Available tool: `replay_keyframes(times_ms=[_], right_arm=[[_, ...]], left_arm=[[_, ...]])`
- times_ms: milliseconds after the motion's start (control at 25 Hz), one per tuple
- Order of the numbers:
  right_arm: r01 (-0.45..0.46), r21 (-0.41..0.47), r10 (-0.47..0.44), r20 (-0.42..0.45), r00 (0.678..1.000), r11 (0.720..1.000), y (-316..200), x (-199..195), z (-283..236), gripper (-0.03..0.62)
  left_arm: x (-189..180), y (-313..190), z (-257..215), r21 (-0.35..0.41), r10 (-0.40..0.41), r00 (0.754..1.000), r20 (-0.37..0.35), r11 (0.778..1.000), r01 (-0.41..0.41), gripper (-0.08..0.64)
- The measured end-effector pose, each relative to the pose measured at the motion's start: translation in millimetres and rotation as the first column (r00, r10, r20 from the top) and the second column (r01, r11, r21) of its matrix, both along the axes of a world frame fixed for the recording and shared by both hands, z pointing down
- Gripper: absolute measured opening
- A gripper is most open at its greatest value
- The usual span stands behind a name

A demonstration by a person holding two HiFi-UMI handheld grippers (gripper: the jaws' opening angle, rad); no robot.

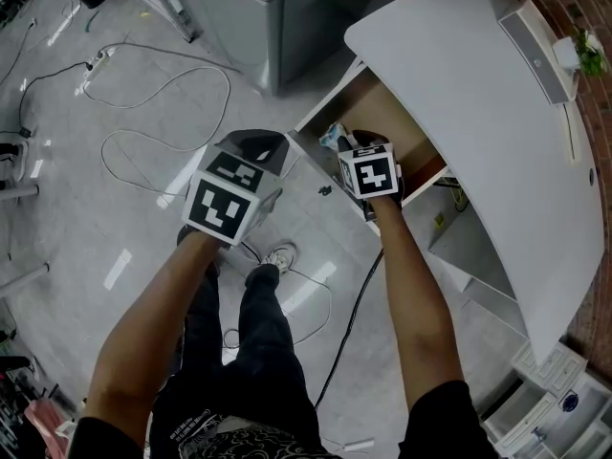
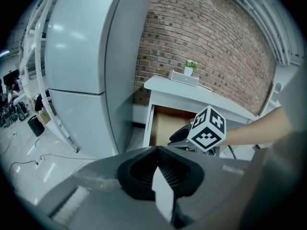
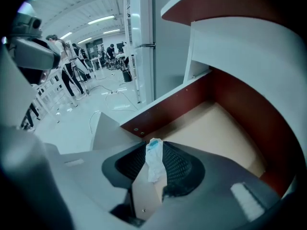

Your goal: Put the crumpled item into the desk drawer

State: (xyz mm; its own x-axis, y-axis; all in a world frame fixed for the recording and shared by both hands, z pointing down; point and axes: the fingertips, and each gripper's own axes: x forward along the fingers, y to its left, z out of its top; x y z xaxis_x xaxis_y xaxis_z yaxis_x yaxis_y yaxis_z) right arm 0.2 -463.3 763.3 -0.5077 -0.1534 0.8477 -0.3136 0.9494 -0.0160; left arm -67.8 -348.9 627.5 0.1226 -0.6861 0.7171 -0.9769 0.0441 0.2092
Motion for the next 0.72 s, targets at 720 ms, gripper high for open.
replay_keyframes(times_ms=[720], right_arm=[[-0.021, 0.017, 0.018, 0.142, 0.99, 1.0, 16.2, -22.5, -136.4, 0.091]], left_arm=[[-9.4, -12.9, -86.5, 0.077, -0.028, 0.998, 0.058, 0.997, 0.024, 0.0]])
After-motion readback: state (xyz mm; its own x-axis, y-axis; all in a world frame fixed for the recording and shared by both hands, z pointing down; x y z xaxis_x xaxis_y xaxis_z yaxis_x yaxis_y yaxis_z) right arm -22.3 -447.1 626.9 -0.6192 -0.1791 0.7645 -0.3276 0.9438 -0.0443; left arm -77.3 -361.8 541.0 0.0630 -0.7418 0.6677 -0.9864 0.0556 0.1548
